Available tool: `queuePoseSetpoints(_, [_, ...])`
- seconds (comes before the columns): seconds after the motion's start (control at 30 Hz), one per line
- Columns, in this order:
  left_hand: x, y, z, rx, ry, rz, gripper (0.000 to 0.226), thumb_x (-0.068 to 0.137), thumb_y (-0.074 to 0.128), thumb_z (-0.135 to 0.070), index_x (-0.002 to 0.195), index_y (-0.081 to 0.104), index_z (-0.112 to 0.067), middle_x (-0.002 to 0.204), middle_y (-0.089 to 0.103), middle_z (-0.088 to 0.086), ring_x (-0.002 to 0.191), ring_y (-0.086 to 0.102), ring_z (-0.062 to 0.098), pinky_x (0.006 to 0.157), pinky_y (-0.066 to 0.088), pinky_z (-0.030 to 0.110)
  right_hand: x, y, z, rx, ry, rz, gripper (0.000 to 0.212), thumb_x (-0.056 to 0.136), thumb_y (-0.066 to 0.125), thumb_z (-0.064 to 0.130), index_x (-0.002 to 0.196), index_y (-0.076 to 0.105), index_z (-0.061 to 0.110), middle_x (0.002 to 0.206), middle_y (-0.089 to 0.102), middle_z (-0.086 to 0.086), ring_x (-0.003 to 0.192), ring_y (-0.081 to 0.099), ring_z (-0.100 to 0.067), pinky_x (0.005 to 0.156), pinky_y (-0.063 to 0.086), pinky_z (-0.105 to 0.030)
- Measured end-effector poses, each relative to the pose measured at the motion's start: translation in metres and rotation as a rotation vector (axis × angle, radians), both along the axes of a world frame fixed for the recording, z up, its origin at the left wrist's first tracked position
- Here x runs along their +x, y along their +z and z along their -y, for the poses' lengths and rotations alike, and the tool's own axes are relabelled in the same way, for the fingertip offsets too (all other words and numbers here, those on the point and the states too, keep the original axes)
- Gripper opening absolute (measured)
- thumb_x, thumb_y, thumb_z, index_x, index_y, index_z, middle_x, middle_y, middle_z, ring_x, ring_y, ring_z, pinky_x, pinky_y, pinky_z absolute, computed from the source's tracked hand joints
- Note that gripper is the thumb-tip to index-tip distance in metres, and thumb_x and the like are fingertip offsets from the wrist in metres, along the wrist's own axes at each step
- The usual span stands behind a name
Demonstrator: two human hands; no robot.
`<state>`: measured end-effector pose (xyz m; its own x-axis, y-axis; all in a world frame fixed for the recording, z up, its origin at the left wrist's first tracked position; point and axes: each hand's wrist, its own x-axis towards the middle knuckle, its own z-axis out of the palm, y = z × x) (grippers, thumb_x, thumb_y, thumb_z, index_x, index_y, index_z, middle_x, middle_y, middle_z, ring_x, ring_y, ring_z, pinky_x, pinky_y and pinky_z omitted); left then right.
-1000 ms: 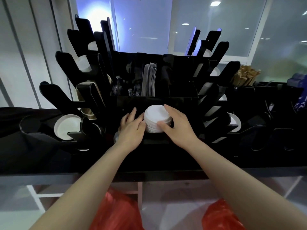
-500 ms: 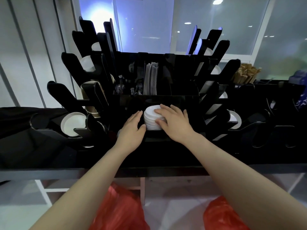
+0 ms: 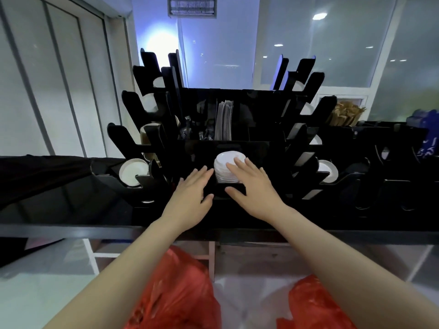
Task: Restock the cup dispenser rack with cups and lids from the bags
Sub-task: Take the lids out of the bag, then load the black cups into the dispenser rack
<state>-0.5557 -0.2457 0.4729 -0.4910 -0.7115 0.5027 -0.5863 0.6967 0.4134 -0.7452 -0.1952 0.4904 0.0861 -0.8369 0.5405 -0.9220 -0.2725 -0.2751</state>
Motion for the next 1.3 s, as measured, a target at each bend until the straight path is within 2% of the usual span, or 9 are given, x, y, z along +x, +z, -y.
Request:
queuePoseSetpoints(0.17, [0.033,-0.012,-0.042,-0.083,0.071,0.170,0.066,0.095,0.050,-0.027,0.152,0.017,-0.028,0.160,0.011,-0.008,0.147,0.001,0.011,0.118,0.001,0.038,0.012,-0.013,-0.035,0.004,0.066,0.013,0.056,0.094,0.054,0.038,0.146,0.037,0.026,0.155,0.030,0.003,0.147,0.011,-0.015,0.119,0.009,-0.041])
queuePoseSetpoints(0.4, [0.103,-0.056,-0.109,0.052,0.112,0.138,0.061,0.095,0.053,-0.027,0.149,0.026,-0.029,0.157,0.017,-0.012,0.143,0.004,0.003,0.118,0.001,0.031,0.044,-0.059,-0.065,0.111,0.183,-0.001,0.044,0.093,0.059,0.033,0.135,0.053,0.022,0.143,0.048,0.004,0.141,0.029,-0.013,0.111,0.015,-0.018])
queuePoseSetpoints(0.5, [0.133,-0.073,-0.133,0.100,0.199,0.094,0.056,0.092,0.058,-0.026,0.144,0.037,-0.028,0.151,0.034,-0.010,0.142,0.024,0.007,0.116,0.017,0.028,0.062,-0.079,-0.074,0.162,0.234,-0.005,0.037,0.091,0.062,0.028,0.127,0.060,0.020,0.135,0.056,0.001,0.133,0.041,-0.016,0.105,0.022,-0.015])
queuePoseSetpoints(0.6, [0.158,-0.087,-0.153,0.161,0.290,0.086,0.049,0.088,0.064,-0.028,0.135,0.051,-0.030,0.135,0.054,-0.013,0.122,0.052,0.007,0.100,0.035,0.020,0.083,-0.095,-0.083,0.186,0.292,0.005,0.028,0.087,0.066,0.021,0.115,0.068,0.018,0.121,0.064,-0.001,0.117,0.054,-0.019,0.097,0.031,-0.018])
queuePoseSetpoints(0.73, [0.172,-0.106,-0.175,0.309,0.327,0.104,0.043,0.086,0.067,-0.032,0.128,0.057,-0.033,0.123,0.062,-0.016,0.103,0.057,-0.003,0.089,0.043,0.019,0.117,-0.112,-0.098,0.231,0.375,0.018,0.024,0.087,0.063,0.018,0.110,0.070,0.021,0.115,0.068,0.002,0.111,0.057,-0.019,0.099,0.034,-0.025])
queuePoseSetpoints(1.0, [0.171,-0.129,-0.191,0.316,0.382,0.109,0.049,0.084,0.066,-0.041,0.131,0.054,-0.031,0.131,0.058,-0.014,0.117,0.054,0.005,0.096,0.038,0.022,0.156,-0.136,-0.115,0.390,0.408,-0.044,0.043,0.091,0.057,0.035,0.134,0.052,0.030,0.130,0.056,0.005,0.123,0.042,-0.014,0.103,0.028,-0.022])
queuePoseSetpoints(1.13, [0.172,-0.138,-0.191,0.339,0.423,0.113,0.054,0.085,0.063,-0.045,0.135,0.050,-0.029,0.137,0.054,-0.011,0.124,0.050,0.008,0.107,0.035,0.033,0.152,-0.137,-0.118,0.382,0.419,-0.065,0.034,0.086,0.060,0.019,0.119,0.066,0.024,0.106,0.054,0.006,0.108,0.046,-0.016,0.089,0.032,-0.021])
queuePoseSetpoints(1.2, [0.172,-0.144,-0.190,0.361,0.448,0.216,0.059,0.086,0.060,-0.049,0.140,0.044,-0.030,0.145,0.046,-0.010,0.137,0.036,0.011,0.117,0.018,0.046,0.143,-0.137,-0.120,0.394,0.409,-0.074,0.030,0.083,0.062,0.012,0.109,0.072,0.024,0.094,0.048,0.010,0.100,0.046,-0.014,0.081,0.031,-0.020])
queuePoseSetpoints(1.3, [0.171,-0.152,-0.190,0.357,0.466,0.297,0.073,0.083,0.059,-0.055,0.146,0.032,-0.032,0.154,0.030,-0.008,0.147,0.009,0.018,0.115,-0.001,0.054,0.122,-0.138,-0.122,0.412,0.369,-0.081,0.028,0.077,0.061,0.004,0.094,0.076,0.021,0.092,0.053,0.007,0.098,0.050,-0.016,0.082,0.040,-0.025])
